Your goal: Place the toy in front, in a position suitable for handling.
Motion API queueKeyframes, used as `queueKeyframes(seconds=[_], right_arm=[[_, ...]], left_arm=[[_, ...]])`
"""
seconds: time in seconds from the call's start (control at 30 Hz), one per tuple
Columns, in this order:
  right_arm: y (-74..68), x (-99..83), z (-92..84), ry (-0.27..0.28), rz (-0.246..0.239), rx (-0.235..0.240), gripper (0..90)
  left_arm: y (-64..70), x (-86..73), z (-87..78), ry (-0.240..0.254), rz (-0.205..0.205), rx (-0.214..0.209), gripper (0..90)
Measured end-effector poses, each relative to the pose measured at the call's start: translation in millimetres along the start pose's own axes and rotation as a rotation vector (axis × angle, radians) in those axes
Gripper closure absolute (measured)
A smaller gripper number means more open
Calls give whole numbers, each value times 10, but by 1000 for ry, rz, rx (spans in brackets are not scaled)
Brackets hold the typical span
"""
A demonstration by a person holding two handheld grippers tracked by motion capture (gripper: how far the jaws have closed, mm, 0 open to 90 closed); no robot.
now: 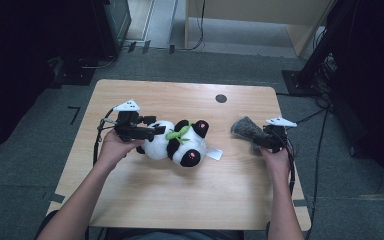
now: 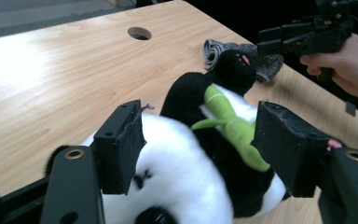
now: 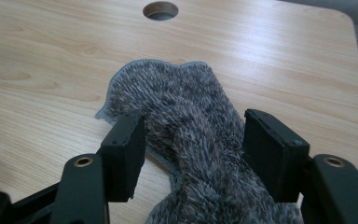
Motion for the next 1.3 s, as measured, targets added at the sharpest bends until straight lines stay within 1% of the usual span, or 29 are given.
queueKeyframes(seconds=[0.03,0.07,0.1,0.13,0.23,0.3,0.33,0.4,0.47,0.5,0.53,0.6,0.67,0.8,0.83,0.87,0.9,0.93,1.0,1.03,1.07,1.13,1.17,1.2,1.27,1.3], right_arm=[[3,-10,21,-8,-3,4,402],[8,-26,46,-22,-3,5,397],[8,-26,46,-22,-3,5,397],[6,-38,69,-37,6,15,393],[8,-18,76,-30,10,16,392],[18,-5,73,-23,13,18,393],[22,2,70,-21,18,19,393],[25,2,66,-22,21,22,394],[18,-7,62,-29,20,32,396],[17,-13,63,-32,14,32,397],[10,-21,64,-37,14,35,400],[5,-39,73,-47,13,36,403],[7,-61,90,-57,5,40,412],[27,-96,122,-72,8,38,416],[44,-126,142,-85,16,37,416],[45,-136,149,-88,20,39,417],[47,-149,158,-94,21,41,417],[48,-163,166,-100,18,44,414],[42,-175,176,-106,19,46,399],[42,-175,176,-106,19,46,399],[37,-189,189,-112,14,46,367],[29,-198,197,-117,13,50,357],[20,-201,200,-116,15,58,354],[20,-204,202,-115,13,60,337],[22,-205,212,-112,23,63,316],[24,-208,215,-113,23,63,315]], left_arm=[[-29,-23,-37,-1,7,5,315],[-45,-41,-59,-4,4,3,313],[-45,-41,-59,-4,4,3,308],[-89,-92,-105,-7,-11,-1,302],[-157,-188,-164,-18,-22,-3,293],[-172,-209,-180,-20,-23,-3,287],[-215,-272,-227,-24,-23,-1,285],[-246,-319,-264,-24,-27,2,282],[-267,-374,-308,-29,-52,-6,288],[-276,-401,-325,-33,-58,-8,286],[-287,-428,-337,-37,-59,-1,272],[-285,-467,-356,-29,-47,-4,238],[-273,-502,-359,-31,-15,2,227],[-252,-555,-330,-49,-1,-8,177],[-243,-603,-289,-70,-2,-8,152],[-239,-630,-266,-74,5,-8,137],[-239,-630,-266,-74,5,-8,120],[-230,-665,-218,-75,16,-7,113],[-235,-676,-182,-69,23,-2,83],[-235,-676,-182,-69,23,-2,82],[-242,-696,-138,-63,27,-2,59],[-246,-727,-98,-67,22,-18,26],[-256,-742,-77,-74,27,-7,25],[-261,-756,-53,-80,24,0,22],[-263,-777,-10,-84,11,-8,20],[-261,-793,13,-91,-1,-18,11]])
Point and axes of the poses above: each handheld gripper's, and its own axes: z roughly forward along the jaws, x roughly out of its top, y roughly to its right, the point moved 8 cm from there along z, roughly forward along the jaws, and after that the axes turned 12 degrees about y, right-handed, at the moved point
